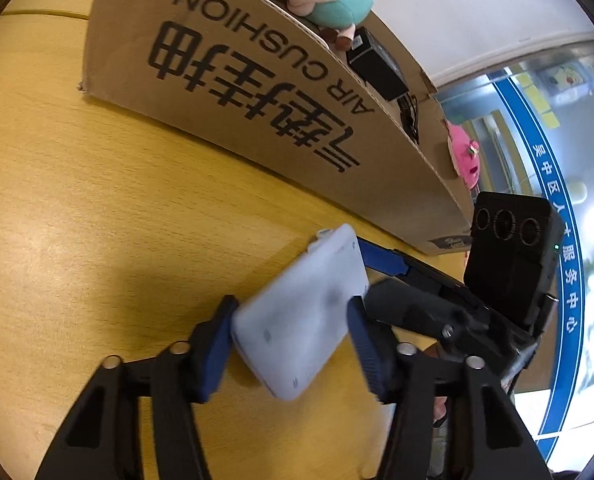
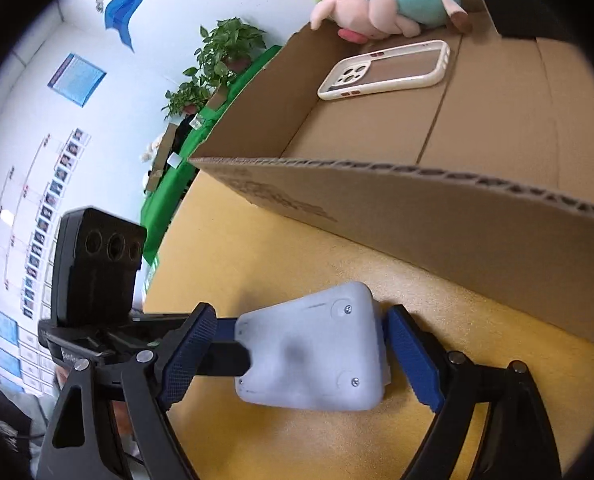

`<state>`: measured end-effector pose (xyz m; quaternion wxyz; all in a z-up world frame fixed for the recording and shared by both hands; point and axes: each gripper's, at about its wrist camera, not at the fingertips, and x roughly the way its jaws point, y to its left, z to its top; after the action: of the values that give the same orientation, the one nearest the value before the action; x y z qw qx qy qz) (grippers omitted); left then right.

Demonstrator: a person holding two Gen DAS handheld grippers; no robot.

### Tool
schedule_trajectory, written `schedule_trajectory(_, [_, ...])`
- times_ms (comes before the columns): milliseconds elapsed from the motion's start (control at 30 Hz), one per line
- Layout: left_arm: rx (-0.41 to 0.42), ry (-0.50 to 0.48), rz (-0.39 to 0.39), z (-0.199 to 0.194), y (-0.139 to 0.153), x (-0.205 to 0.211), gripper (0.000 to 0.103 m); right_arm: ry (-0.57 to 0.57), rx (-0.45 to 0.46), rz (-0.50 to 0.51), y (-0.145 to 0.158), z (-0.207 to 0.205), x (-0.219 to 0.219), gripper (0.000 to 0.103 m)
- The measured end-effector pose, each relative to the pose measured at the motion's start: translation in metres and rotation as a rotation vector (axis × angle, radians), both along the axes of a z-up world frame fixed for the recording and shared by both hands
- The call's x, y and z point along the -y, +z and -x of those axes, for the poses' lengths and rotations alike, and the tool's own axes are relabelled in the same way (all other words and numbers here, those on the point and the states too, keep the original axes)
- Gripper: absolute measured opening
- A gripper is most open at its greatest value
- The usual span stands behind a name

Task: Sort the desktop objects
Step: 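Push the white power bank with the left gripper and close on it, then lift the white power bank with the left gripper over the cardboard box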

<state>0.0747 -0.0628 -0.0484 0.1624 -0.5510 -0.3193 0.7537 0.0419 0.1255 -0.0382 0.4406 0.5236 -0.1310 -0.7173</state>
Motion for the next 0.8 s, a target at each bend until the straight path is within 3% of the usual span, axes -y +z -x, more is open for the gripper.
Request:
schedule_trajectory(100, [-0.053,-0.043,-0.032,0.001,0.008,-0.006,0.028,0.014,-0.023,0.056,0.008,-0.008,-0.002,0.083])
schedule_trajectory(267, [-0.102,-0.096,0.004,0.004,0.024,-0.02,0.028,-0.014,-0.065,0.128,0.026,-0.016,-0.018,0.083])
schedule_trajectory(400, [-0.103,-0.103,0.019,0.003,0.027,-0.014,0.035,-0.038,-0.055,0.08,0.021,-0.024,-0.038,0.083])
schedule_trajectory(500, [-0.096,-0.129,0.053,0.002,0.025,-0.009,0.053,-0.056,-0.053,-0.015,0.018,-0.039,-0.051,0.083])
schedule_trajectory(567, [-0.076,-0.147,0.072,0.003,0.02,-0.011,0.053,-0.083,-0.024,-0.081,0.013,-0.049,-0.058,0.084])
schedule_trajectory(700, [-0.034,-0.198,0.029,0.009,0.007,-0.02,0.052,-0.106,0.085,-0.021,-0.002,-0.07,-0.059,0.084])
schedule_trajectory(800, [-0.04,-0.249,-0.003,0.01,0.005,-0.03,0.051,-0.101,0.073,-0.006,-0.006,-0.077,-0.043,0.084])
